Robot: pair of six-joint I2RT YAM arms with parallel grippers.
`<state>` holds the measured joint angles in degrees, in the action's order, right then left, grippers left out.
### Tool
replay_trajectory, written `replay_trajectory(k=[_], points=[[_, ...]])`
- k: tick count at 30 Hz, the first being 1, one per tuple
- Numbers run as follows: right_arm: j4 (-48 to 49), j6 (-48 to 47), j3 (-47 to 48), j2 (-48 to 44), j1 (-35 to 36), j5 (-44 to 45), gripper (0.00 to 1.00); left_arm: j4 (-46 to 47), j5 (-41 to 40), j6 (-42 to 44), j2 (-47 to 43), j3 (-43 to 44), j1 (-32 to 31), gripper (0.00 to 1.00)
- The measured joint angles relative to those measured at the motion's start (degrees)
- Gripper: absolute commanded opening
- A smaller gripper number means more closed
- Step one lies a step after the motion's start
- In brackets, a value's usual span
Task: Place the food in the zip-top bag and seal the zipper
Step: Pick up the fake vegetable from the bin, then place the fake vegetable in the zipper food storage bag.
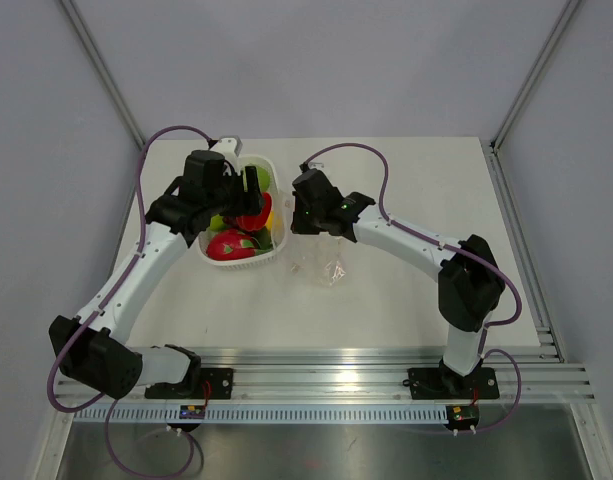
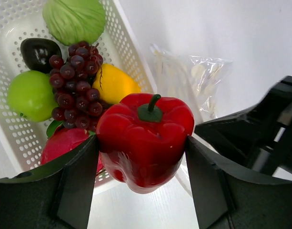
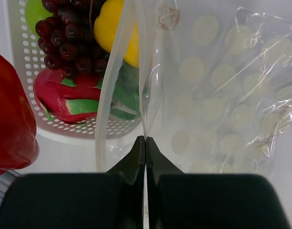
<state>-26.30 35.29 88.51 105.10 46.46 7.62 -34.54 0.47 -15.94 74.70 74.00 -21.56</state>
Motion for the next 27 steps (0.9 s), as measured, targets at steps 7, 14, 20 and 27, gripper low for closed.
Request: replay_trajectory(k=[7,14,20,27], points=[[1.1,1.7,1.7,2.1,0.0,-2.0,0.0,0.4,4.8,-0.8,-0.5,0.0,0.6,0.4],[3.7,4.0,2.0,2.7,0.0,-4.8,0.0,3.2,8.2,-3.4,-0.5,-0.7,0.6,0.4],[7.3,6.0,0.8,2.4,0.0,-7.1,0.0,6.1,9.7,-5.6,-0.4,-3.8,1.1,0.4],[10.9,8.6,-4.4,-0.9,0.0,-9.5,0.0,9.0,11.1,-8.0,-0.3,-7.3,2.1,0.4]])
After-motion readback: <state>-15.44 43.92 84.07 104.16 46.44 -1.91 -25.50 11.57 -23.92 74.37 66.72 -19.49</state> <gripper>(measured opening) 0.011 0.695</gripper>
